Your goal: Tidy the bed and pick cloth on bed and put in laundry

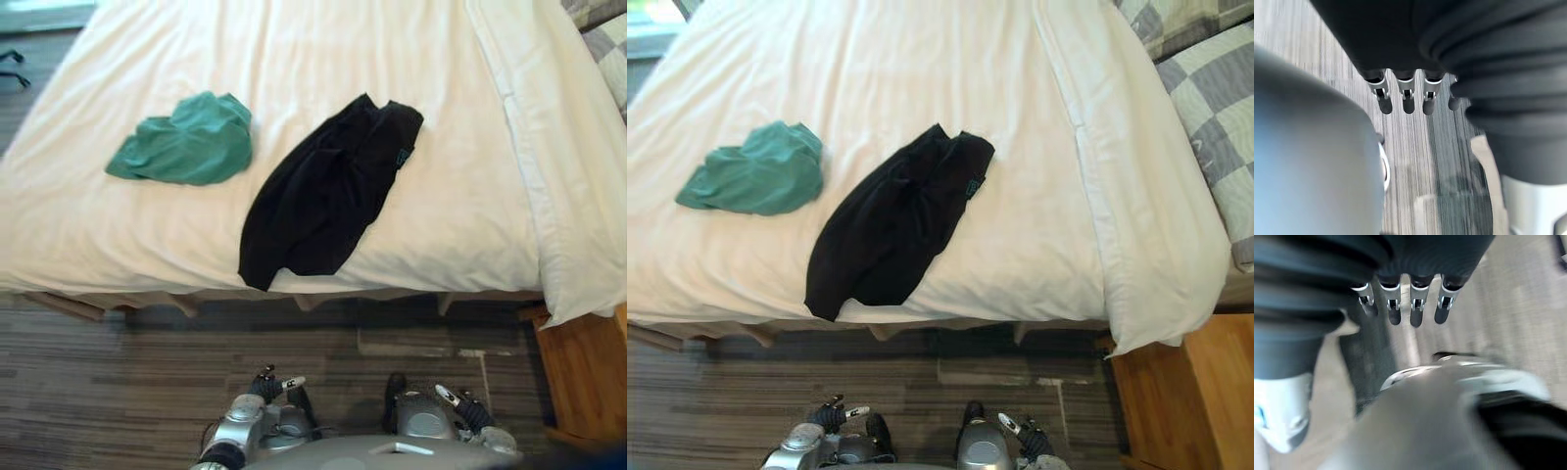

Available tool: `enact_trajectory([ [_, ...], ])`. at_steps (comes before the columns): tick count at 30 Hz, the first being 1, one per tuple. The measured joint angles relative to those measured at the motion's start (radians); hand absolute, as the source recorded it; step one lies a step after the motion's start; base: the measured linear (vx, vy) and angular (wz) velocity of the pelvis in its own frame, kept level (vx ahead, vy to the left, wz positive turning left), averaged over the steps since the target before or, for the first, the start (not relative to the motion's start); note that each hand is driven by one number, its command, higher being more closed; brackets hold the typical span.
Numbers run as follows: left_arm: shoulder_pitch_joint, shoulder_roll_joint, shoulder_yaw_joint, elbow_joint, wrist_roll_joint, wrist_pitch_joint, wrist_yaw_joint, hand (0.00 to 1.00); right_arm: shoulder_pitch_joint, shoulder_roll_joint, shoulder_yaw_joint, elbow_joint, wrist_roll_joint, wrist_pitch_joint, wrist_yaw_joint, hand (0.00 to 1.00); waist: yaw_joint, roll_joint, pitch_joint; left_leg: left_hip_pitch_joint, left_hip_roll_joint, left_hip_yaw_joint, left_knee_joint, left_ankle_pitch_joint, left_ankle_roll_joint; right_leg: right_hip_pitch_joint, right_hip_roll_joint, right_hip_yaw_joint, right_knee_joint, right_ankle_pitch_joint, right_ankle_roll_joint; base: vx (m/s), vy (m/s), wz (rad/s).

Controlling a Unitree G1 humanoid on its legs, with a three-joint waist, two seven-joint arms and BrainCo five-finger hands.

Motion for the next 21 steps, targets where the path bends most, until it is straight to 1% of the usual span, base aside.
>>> enact_trajectory([
  [1,-0.005,-0.002,0.018,-0.010,-0.049,-0.006,0.002,0.00,-0.008,-0.015,0.043,-0.021,0.001,-0.001,-0.001,0.00,-0.003,0.003,0.015,-0.071,0.019,0.007,0.129,-0.010,0.014,-0.023,-0.018,0.008,0.038,-0.023,0.001,-0.15,-0.007,0.15],
  [2,-0.006,-0.002,0.031,-0.022,-0.068,-0.015,0.000,0.00,-0.016,-0.025,0.067,-0.032,0.001,0.001,-0.007,0.00,-0.001,0.009,0.026,-0.111,0.040,0.012,0.216,-0.011,0.015,-0.029,-0.022,0.009,0.053,-0.027,-0.001,-0.17,0.009,0.01],
  [3,-0.001,-0.005,0.058,-0.034,-0.078,-0.046,-0.004,0.00,-0.023,-0.044,0.106,-0.060,-0.001,0.011,-0.031,0.00,0.009,0.020,0.041,-0.176,0.091,0.024,0.362,-0.012,0.017,-0.045,-0.030,0.021,0.092,-0.041,-0.008,-0.13,0.058,-0.26],
  [4,0.010,-0.006,0.074,-0.045,-0.070,-0.082,-0.014,0.00,-0.028,-0.051,0.114,-0.092,-0.002,0.023,-0.060,0.00,0.013,0.025,0.050,-0.196,0.109,0.032,0.419,-0.016,0.030,-0.067,-0.044,0.027,0.149,-0.059,-0.012,-0.10,0.078,-0.36],
  [5,0.021,-0.007,0.076,-0.043,-0.054,-0.093,-0.028,0.00,-0.032,-0.048,0.115,-0.103,-0.001,0.027,-0.074,0.00,0.013,0.033,0.044,-0.191,0.105,0.042,0.417,-0.027,0.038,-0.087,-0.053,0.039,0.180,-0.071,-0.007,-0.05,0.111,-0.30],
  [6,0.035,-0.010,0.081,-0.038,-0.020,-0.115,-0.052,0.00,-0.051,-0.033,0.122,-0.121,-0.001,0.032,-0.086,0.00,0.009,0.035,0.038,-0.167,0.072,0.063,0.375,-0.034,0.040,-0.126,-0.081,0.066,0.231,-0.086,0.008,-0.05,0.089,-0.15],
  [7,0.035,-0.020,0.085,-0.032,0.007,-0.138,-0.078,0.00,-0.054,-0.023,0.137,-0.137,-0.002,0.032,-0.092,0.00,0.007,0.025,0.037,-0.155,0.035,0.071,0.314,-0.034,0.039,-0.157,-0.107,0.085,0.243,-0.089,0.004,-0.04,0.128,-0.12],
  [8,0.031,-0.021,0.093,-0.030,0.014,-0.152,-0.090,0.00,-0.055,-0.008,0.139,-0.148,-0.003,0.033,-0.095,0.00,0.012,0.021,0.039,-0.153,0.025,0.071,0.299,-0.038,0.029,-0.171,-0.120,0.094,0.242,-0.081,-0.003,-0.05,0.092,-0.16],
  [9,0.034,-0.020,0.105,-0.024,0.013,-0.164,-0.108,0.00,-0.059,0.011,0.135,-0.155,-0.007,0.043,-0.101,0.00,0.016,0.020,0.040,-0.155,0.053,0.069,0.296,-0.070,0.034,-0.180,-0.123,0.105,0.245,-0.074,-0.001,0.00,0.087,-0.19],
  [10,0.043,-0.020,0.106,-0.021,0.010,-0.172,-0.125,0.00,-0.061,0.015,0.133,-0.159,-0.051,0.049,-0.104,0.00,0.009,0.020,0.040,-0.131,0.112,0.045,0.271,-0.082,0.027,-0.173,-0.126,0.116,0.250,-0.071,0.004,0.01,0.059,-0.21],
  [11,0.046,-0.021,0.105,-0.022,0.008,-0.178,-0.134,0.00,-0.061,0.011,0.130,-0.156,-0.067,0.053,-0.105,0.00,0.009,0.022,0.039,-0.117,0.142,0.028,0.254,-0.080,0.023,-0.171,-0.129,0.126,0.252,-0.070,0.007,0.03,0.090,-0.21],
  [12,0.050,-0.022,0.103,-0.021,0.005,-0.194,-0.146,0.00,-0.062,0.000,0.116,-0.153,-0.090,0.056,-0.108,0.00,0.009,0.022,0.039,-0.098,0.184,-0.016,0.208,-0.076,0.018,-0.167,-0.148,0.142,0.260,-0.070,0.024,0.02,0.183,-0.18],
  [13,0.050,-0.025,0.101,-0.021,0.002,-0.213,-0.161,0.00,-0.062,-0.010,0.097,-0.147,-0.100,0.057,-0.112,0.00,0.009,0.019,0.037,-0.088,0.200,-0.062,0.168,-0.067,0.015,-0.167,-0.179,0.159,0.270,-0.072,0.060,0.01,0.307,-0.13],
  [14,0.050,-0.030,0.098,-0.021,-0.002,-0.223,-0.166,0.00,-0.062,-0.016,0.090,-0.143,-0.100,0.057,-0.113,0.00,0.009,0.020,0.036,-0.086,0.203,-0.081,0.154,-0.066,0.015,-0.167,-0.194,0.166,0.273,-0.071,0.079,0.00,0.440,-0.09],
  [15,0.050,-0.043,0.093,-0.017,-0.009,-0.237,-0.176,0.00,-0.062,-0.032,0.090,-0.133,-0.099,0.057,-0.113,0.00,0.008,0.025,0.028,-0.078,0.194,-0.106,0.135,-0.067,0.010,-0.164,-0.216,0.179,0.270,-0.066,0.112,0.00,0.428,-0.08],
  [16,0.049,-0.051,0.092,-0.011,-0.012,-0.241,-0.178,0.00,-0.062,-0.040,0.090,-0.127,-0.100,0.056,-0.113,0.00,0.006,0.034,0.023,-0.074,0.185,-0.121,0.123,-0.069,-0.001,-0.154,-0.223,0.184,0.259,-0.061,0.126,0.02,0.531,-0.09],
  [17,0.047,-0.066,0.079,0.010,-0.015,-0.241,-0.183,0.00,-0.062,-0.053,0.089,-0.111,-0.113,0.051,-0.114,0.00,-0.001,0.059,0.007,-0.067,0.161,-0.171,0.112,-0.077,-0.013,-0.126,-0.221,0.183,0.215,-0.036,0.171,0.04,0.645,-0.17],
  [18,0.030,-0.048,0.071,0.025,-0.017,-0.230,-0.186,0.00,-0.073,-0.040,0.081,-0.071,-0.131,0.045,-0.114,0.00,0.004,0.048,-0.001,-0.047,0.148,-0.170,0.130,-0.108,-0.141,-0.094,-0.237,0.190,0.160,0.011,0.189,0.04,0.667,-0.22],
  [19,0.019,-0.040,0.065,0.032,-0.017,-0.219,-0.183,0.00,-0.074,-0.028,0.080,-0.048,-0.150,0.039,-0.112,0.00,0.009,0.018,-0.007,-0.034,0.138,-0.148,0.132,-0.118,-0.129,-0.070,-0.249,0.182,0.117,0.056,0.185,0.11,0.651,-0.72],
  [20,0.040,0.003,0.064,0.053,-0.035,-0.196,-0.169,0.00,-0.084,0.012,0.111,-0.008,-0.203,0.011,-0.095,0.00,0.030,0.000,-0.037,0.011,0.140,-0.083,0.083,-0.107,-0.114,-0.043,-0.221,0.013,0.079,0.126,0.108,0.11,0.446,-0.67],
  [21,0.045,0.008,0.064,0.054,-0.037,-0.192,-0.169,0.00,-0.084,0.018,0.117,-0.005,-0.210,0.004,-0.093,0.00,0.030,-0.004,-0.040,0.021,0.138,-0.076,0.066,-0.101,-0.110,-0.039,-0.208,-0.015,0.080,0.127,0.106,0.16,0.449,-0.92],
])
